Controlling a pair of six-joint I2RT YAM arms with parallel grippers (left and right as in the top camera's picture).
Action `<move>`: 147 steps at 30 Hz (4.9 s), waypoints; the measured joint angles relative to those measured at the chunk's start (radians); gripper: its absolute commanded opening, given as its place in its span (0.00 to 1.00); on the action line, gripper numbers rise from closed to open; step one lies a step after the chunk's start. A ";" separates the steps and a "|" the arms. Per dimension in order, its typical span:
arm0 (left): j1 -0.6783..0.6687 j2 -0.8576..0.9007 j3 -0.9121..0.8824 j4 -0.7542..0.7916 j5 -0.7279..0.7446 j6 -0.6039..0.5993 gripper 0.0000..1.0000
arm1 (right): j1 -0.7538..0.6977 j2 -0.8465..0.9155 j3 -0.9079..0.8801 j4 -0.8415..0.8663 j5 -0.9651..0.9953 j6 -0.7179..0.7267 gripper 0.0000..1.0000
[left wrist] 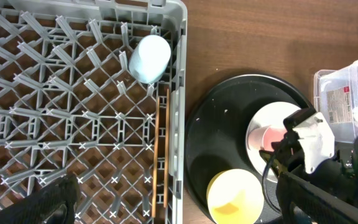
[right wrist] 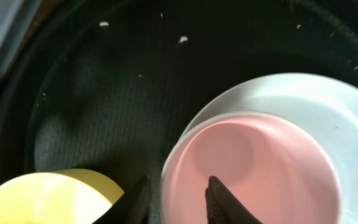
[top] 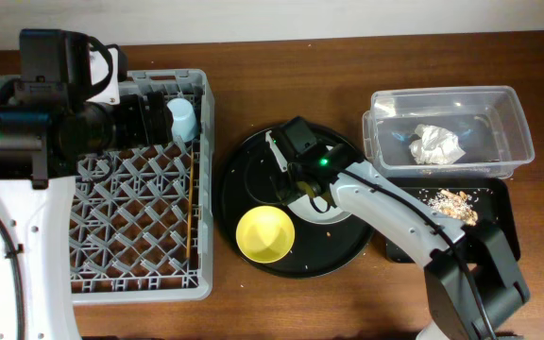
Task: Sort waste into correct bins and load items into the dishwasher rack
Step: 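Grasp the pink cup with the right gripper and lift it, then pass the pink cup to the left gripper and set it in the rack, then carry the yellow bowl with the right gripper into the rack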
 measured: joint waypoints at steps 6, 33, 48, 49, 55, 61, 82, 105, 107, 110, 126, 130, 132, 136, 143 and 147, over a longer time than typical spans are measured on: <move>0.000 0.000 0.000 0.000 0.000 0.000 0.99 | -0.001 0.009 0.008 -0.084 0.014 -0.004 0.04; -0.173 0.002 0.000 0.065 1.137 0.378 0.71 | -0.352 -0.404 0.311 0.184 -1.465 -0.010 0.04; -0.080 0.003 -0.001 0.003 1.097 0.389 0.39 | -0.481 -0.401 0.311 0.160 -1.412 0.025 0.13; -0.080 0.002 -0.001 0.001 1.110 0.389 0.39 | -0.481 -0.389 0.312 0.145 -1.400 0.026 0.12; -0.080 0.000 -0.001 0.000 1.160 0.389 0.39 | -0.371 -0.324 0.311 0.163 -1.377 0.026 0.10; -0.080 0.000 -0.001 -0.004 1.159 0.389 0.39 | -0.370 -0.323 0.311 0.251 -1.403 0.079 0.09; 0.072 -0.013 0.000 -0.093 0.557 0.317 0.34 | -0.452 -0.318 0.311 -0.274 -1.257 -0.043 0.32; 0.074 -0.011 -0.788 0.654 0.066 0.035 0.36 | -0.453 -0.318 0.287 -0.613 -0.520 -0.143 0.34; 0.074 -0.011 -0.829 0.693 0.066 0.035 0.99 | -0.453 -0.318 0.287 -0.614 -0.520 -0.143 0.35; 0.074 -0.011 -0.841 0.716 0.066 0.025 0.99 | -0.453 -0.318 0.287 -0.613 -0.519 -0.145 0.43; 0.124 -0.545 -0.550 0.224 -0.161 -0.143 0.99 | 0.211 -0.229 0.105 -0.314 -0.261 0.026 0.60; 0.124 -0.546 -0.550 0.143 -0.177 -0.147 0.99 | 0.382 -0.008 0.041 -0.146 -0.112 0.059 0.37; 0.124 -0.546 -0.550 0.134 -0.178 -0.147 0.99 | 0.404 0.059 0.031 -0.128 -0.079 0.061 0.36; 0.124 -0.546 -0.550 0.131 -0.203 -0.147 0.99 | 0.405 0.093 0.013 -0.122 -0.031 0.068 0.17; 0.124 -0.546 -0.550 0.115 -0.203 -0.147 0.99 | 0.404 0.090 0.053 -0.200 0.037 0.050 0.04; 0.124 -0.546 -0.551 0.107 -0.203 -0.147 0.99 | 0.362 0.021 0.333 -0.337 -0.040 0.028 0.04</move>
